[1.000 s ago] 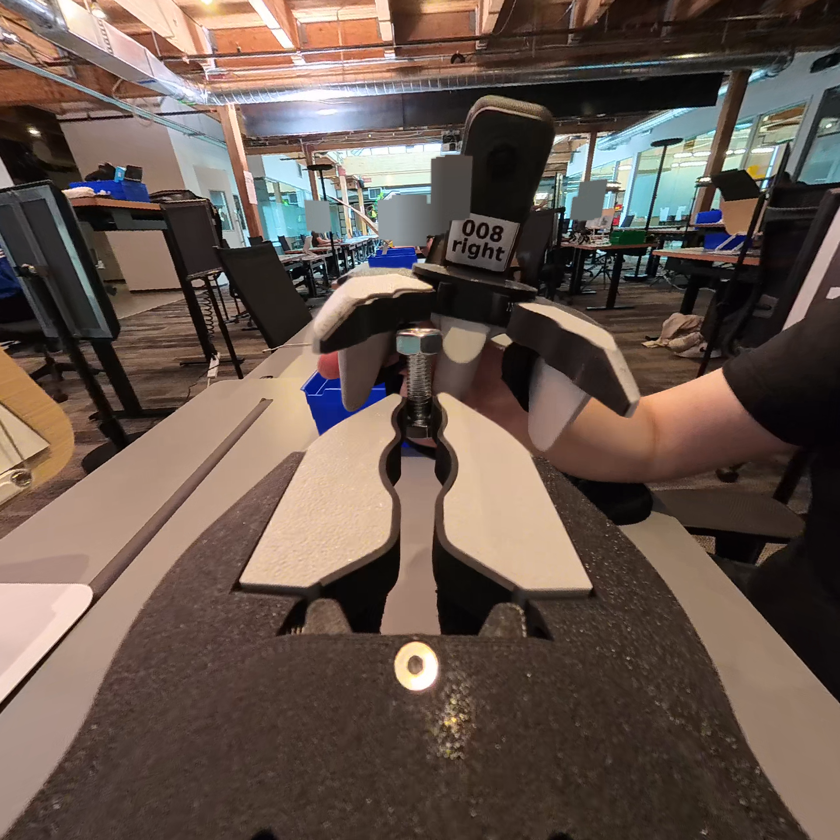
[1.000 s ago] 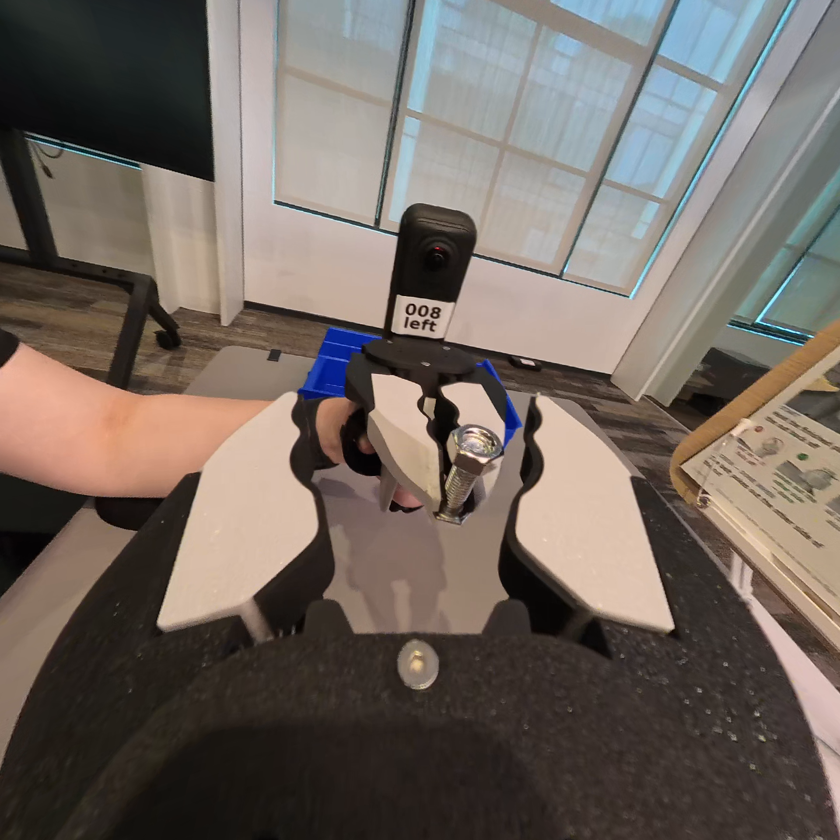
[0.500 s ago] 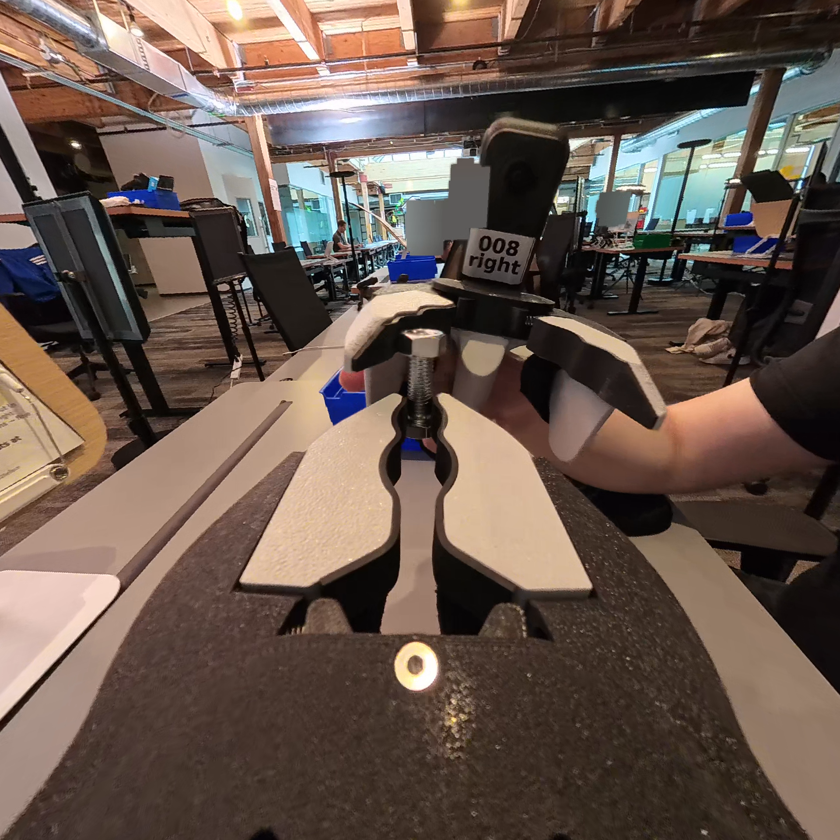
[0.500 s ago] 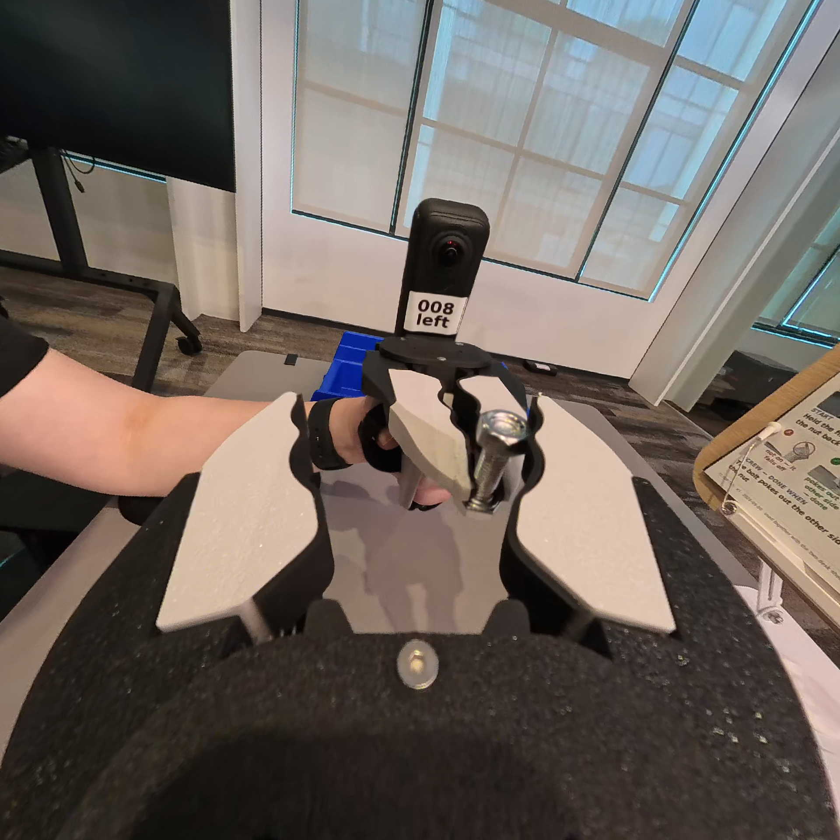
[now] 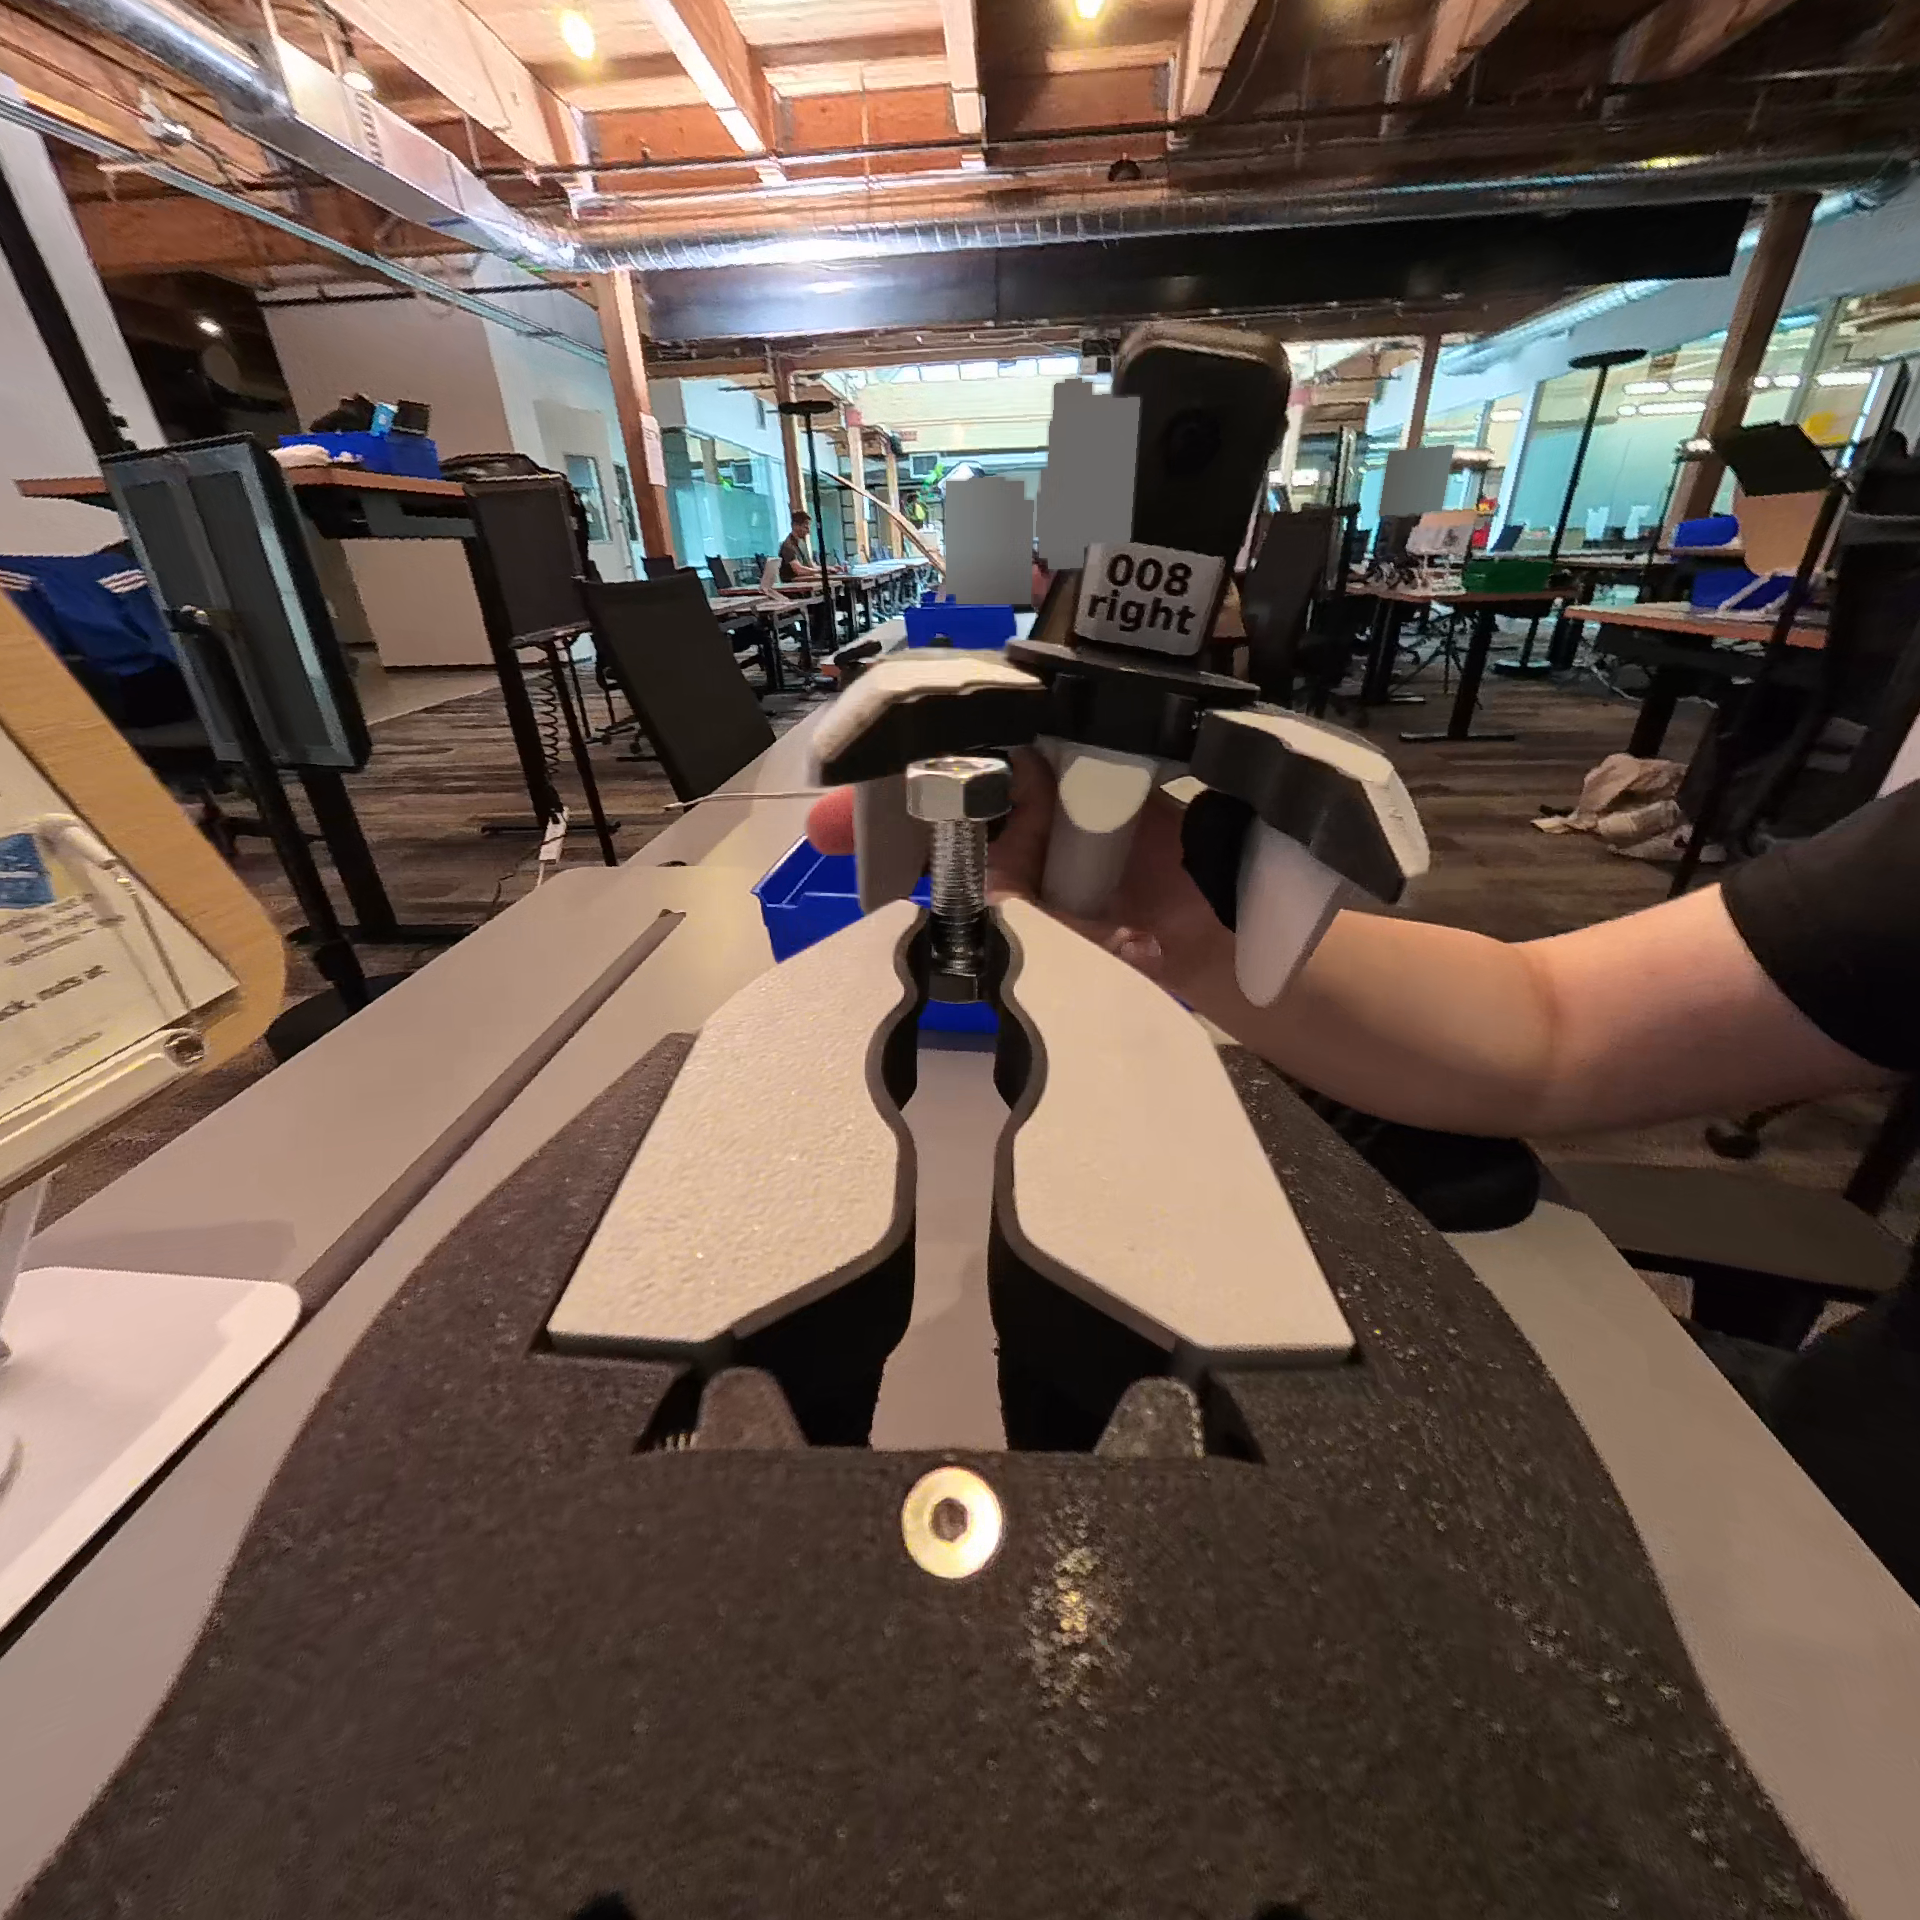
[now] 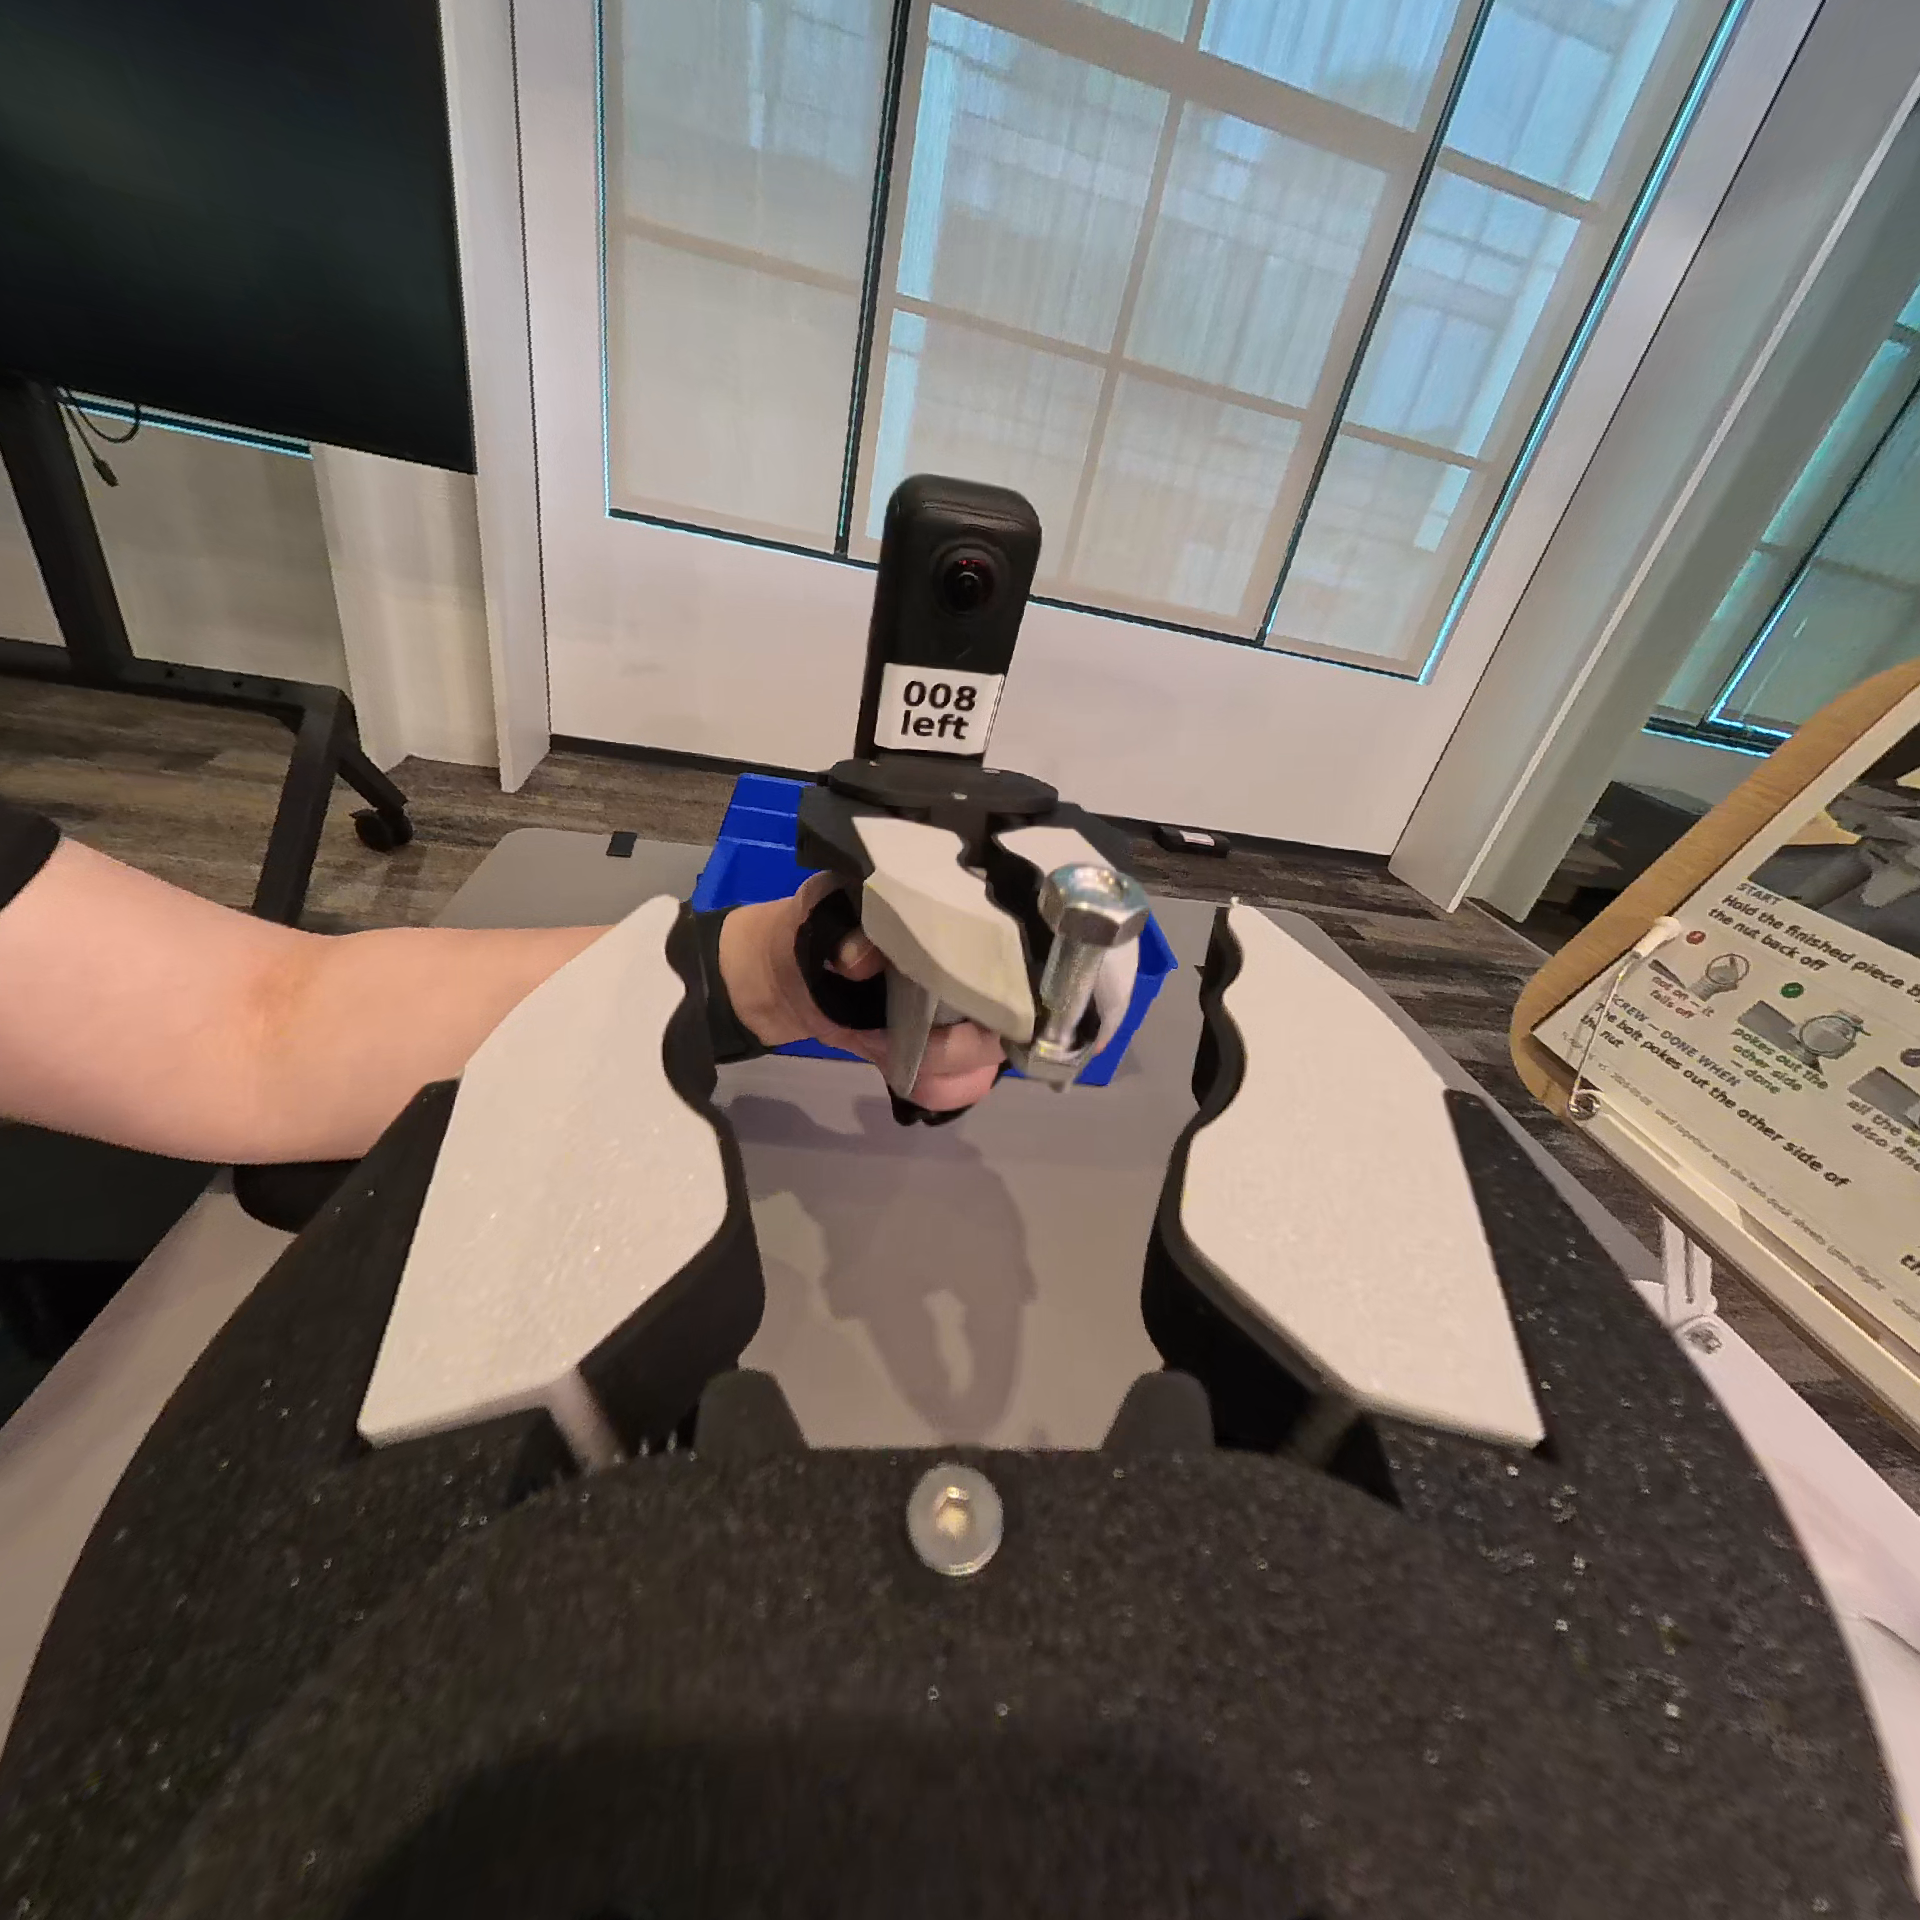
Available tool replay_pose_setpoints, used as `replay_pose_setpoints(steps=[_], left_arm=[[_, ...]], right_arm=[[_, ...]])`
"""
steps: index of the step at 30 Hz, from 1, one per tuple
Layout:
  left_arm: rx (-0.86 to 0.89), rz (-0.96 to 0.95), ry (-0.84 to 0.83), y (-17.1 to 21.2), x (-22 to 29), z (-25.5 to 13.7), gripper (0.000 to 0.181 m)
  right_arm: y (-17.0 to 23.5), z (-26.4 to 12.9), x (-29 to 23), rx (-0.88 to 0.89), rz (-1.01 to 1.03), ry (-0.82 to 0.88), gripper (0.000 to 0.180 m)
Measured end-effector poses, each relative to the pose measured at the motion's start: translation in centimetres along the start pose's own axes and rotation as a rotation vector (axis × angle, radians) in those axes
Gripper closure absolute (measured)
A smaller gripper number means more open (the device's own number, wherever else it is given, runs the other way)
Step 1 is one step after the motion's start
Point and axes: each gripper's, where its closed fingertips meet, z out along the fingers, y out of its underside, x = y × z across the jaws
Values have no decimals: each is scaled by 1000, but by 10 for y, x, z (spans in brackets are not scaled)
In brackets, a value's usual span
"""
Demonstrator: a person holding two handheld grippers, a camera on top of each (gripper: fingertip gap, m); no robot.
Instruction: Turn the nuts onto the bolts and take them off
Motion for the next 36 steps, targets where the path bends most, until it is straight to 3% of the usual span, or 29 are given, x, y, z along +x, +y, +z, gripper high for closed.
replay_pose_setpoints(steps=[19, 23, 31, 36], left_arm=[[-16, 9, -45, 2, -6, 1, 172], [4, -13, -67, -1, -14, -9, 172], [-19, 9, -60, 1, -7, 2, 172], [14, -29, -96, -5, -19, -12, 172]], right_arm=[[3, 4, -6, -31, -28, -13, 88], [2, -6, -3, -35, -21, -9, 95], [6, 6, -5, -46, -19, -6, 87], [1, -6, -1, -37, -11, 3, 96]])
